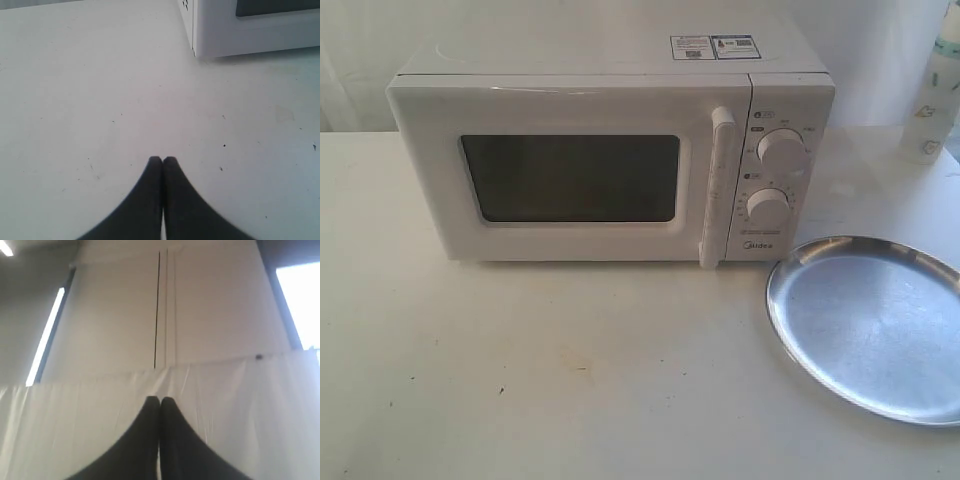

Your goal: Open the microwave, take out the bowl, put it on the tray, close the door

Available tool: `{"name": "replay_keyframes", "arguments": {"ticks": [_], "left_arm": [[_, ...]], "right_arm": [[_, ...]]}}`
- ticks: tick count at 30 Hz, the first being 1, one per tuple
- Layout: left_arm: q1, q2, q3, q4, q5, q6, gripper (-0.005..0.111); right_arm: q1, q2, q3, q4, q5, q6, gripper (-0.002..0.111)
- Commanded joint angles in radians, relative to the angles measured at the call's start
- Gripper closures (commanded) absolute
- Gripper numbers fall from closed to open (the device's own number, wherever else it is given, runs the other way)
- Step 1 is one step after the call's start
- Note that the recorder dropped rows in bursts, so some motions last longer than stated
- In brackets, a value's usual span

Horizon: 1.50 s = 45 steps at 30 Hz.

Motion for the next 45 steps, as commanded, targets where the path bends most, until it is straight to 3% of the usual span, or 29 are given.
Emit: {"name": "replay_keyframes", "arguments": {"ticks": [1, 3, 6, 10, 14, 20, 23, 27, 30, 39, 45], "left_arm": [[-0.005, -0.002, -0.003, -0.008, 0.003, 0.000, 0.107], [-0.005, -0.002, -0.003, -0.008, 0.003, 0.000, 0.107], [-0.005, -0.002, -0.003, -0.008, 0.003, 0.000, 0.107], [-0.005, -0.002, -0.003, -0.008, 0.003, 0.000, 0.107], [-0.005, -0.002, -0.003, -0.008, 0.003, 0.000, 0.107], [-0.005, -0.002, -0.003, -0.008, 0.003, 0.000, 0.107], [-0.005, -0.002, -0.003, -0.008, 0.003, 0.000, 0.107], [-0.005, -0.002, -0.003, -0.008, 0.003, 0.000, 0.107], [-0.005, -0.002, -0.003, -0.008, 0.003, 0.000, 0.107], [-0.005, -0.002, -0.003, -0.008, 0.003, 0.000, 0.107], [-0.005, -0.002, -0.003, -0.008, 0.003, 0.000, 0.107]], "right_arm": [[-0.004, 0.238, -0.108, -0.308, 0.154, 0.233, 0.108], [-0.004, 0.364, -0.142, -0.624, 0.075, 0.448, 0.108], [-0.004, 0.573, -0.186, -0.946, -0.210, 0.609, 0.108], [-0.004, 0.846, -0.239, -1.125, -0.486, 0.621, 0.108], [-0.004, 1.053, -0.249, -1.072, -0.468, 0.596, 0.108], [-0.004, 1.212, -0.249, -1.037, -0.452, 0.351, 0.104], [-0.004, 1.222, -0.245, -1.037, -0.367, 0.322, 0.089], [-0.004, 1.222, -0.245, -1.039, -0.201, 0.307, 0.059], [-0.004, 1.222, -0.245, -1.037, -0.183, 0.307, 0.040], [-0.004, 1.315, -0.245, -1.000, -0.140, 0.243, 0.042], [-0.004, 1.424, -0.245, -0.822, -0.205, 0.068, 0.042]]}}
